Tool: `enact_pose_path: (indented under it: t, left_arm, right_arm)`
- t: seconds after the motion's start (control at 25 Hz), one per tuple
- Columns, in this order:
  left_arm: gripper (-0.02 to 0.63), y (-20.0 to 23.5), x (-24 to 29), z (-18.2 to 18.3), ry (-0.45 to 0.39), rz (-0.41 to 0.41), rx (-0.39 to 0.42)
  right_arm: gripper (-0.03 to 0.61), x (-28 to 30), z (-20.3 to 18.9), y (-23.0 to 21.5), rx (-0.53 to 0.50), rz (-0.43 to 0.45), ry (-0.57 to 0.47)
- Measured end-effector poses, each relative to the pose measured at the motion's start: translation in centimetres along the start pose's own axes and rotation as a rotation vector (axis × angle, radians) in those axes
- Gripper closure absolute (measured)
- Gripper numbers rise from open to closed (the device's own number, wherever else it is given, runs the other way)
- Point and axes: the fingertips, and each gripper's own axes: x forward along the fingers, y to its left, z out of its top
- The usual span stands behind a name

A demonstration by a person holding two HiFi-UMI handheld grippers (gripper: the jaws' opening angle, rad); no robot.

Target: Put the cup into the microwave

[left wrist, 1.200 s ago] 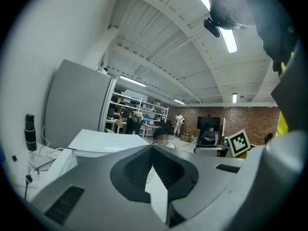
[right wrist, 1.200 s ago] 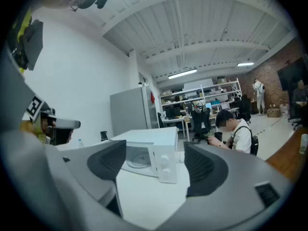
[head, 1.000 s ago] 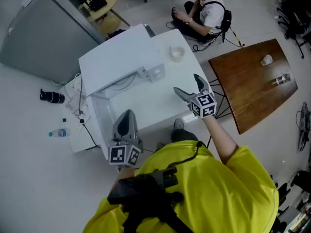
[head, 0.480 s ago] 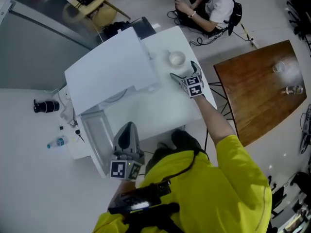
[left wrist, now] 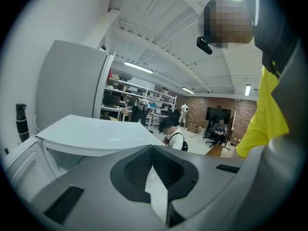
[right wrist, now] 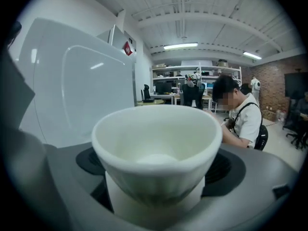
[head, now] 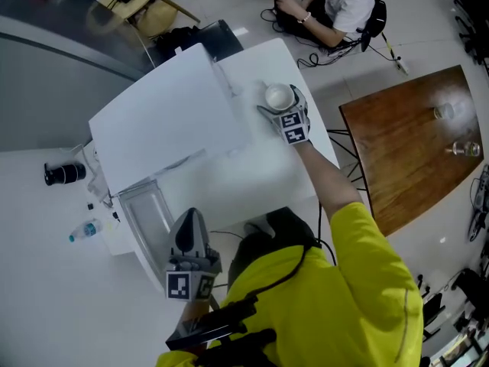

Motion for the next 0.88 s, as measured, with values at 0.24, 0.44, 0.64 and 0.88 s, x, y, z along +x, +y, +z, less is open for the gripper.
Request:
enact_pose_path:
  t: [0.24,0.44,0.64,0.88]
  left_arm:
    - [0.614,0.8,-0.8,0.0,-0.010,0.034,-0.012]
    - [0.614,1.0,-1.8,-0.6,-0.009,0.045,-0.006]
    - [0.614,1.7,-2.9,0.0,-0.063,0.067,0.004]
    - [0.614,4.0,-6.5,-0.1,-0.083,0.055,-0.026]
  right_arm:
    - [0.091,0.4,0.2,-0.4,0.030,-0.019,-0.025]
    - [0.094,-0.6,0.2,-0.7,0.036,-0.022,-0.038]
    - [0.094,-5.4,3.2,-0.7,0.008,-0.028,-0.080]
    - [0.094,-15.2,4.9,3.4,0.015,-0.015,-0.088]
